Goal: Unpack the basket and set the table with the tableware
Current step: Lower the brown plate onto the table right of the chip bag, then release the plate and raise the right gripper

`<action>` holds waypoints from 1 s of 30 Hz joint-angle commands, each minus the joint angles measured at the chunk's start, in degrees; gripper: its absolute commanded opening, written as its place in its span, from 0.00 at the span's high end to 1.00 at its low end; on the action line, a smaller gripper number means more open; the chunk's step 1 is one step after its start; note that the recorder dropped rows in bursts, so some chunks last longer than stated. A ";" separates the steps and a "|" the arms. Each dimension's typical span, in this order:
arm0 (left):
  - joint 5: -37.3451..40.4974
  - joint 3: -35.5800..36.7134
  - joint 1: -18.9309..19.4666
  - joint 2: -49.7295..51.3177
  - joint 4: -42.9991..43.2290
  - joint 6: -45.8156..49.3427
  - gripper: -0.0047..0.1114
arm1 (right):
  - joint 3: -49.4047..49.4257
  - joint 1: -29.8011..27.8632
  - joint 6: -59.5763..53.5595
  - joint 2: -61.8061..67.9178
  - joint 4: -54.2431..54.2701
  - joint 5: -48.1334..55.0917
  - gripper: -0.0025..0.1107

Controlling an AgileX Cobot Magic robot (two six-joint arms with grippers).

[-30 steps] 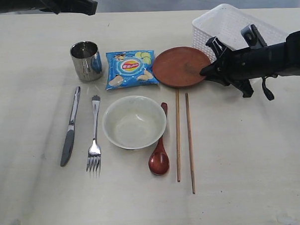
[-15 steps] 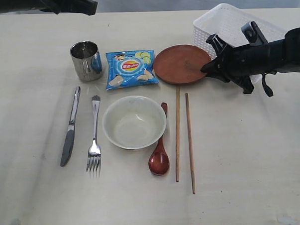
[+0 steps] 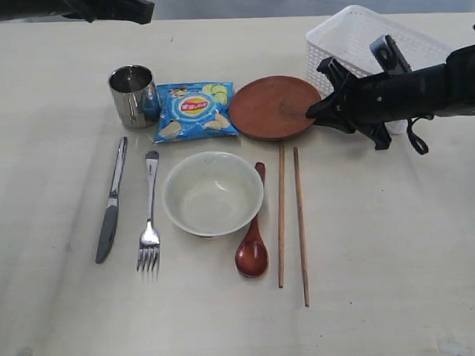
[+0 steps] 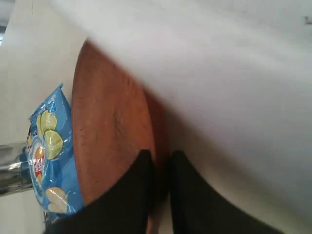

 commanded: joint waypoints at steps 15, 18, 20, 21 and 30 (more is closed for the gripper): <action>0.00 0.33 -0.20 -0.24 -0.23 -0.24 0.96 | -0.08 0.13 -2.68 -0.10 -0.07 -5.03 0.77; 0.00 0.33 -0.20 -0.24 -0.23 -0.24 0.96 | -0.08 0.13 -2.68 -0.10 -0.07 -5.14 0.61; 0.25 0.33 -0.20 -0.24 -0.23 -0.24 0.96 | -0.08 0.13 -2.68 -0.23 -0.07 -5.14 0.56; 0.38 0.33 -0.20 -0.24 -0.23 -0.24 0.96 | -0.08 0.13 -3.02 -0.29 -0.07 -4.42 0.56; 0.00 0.33 -0.20 -0.24 -0.23 -0.24 0.96 | -1.48 0.13 -3.52 -4.94 -2.18 14.84 0.57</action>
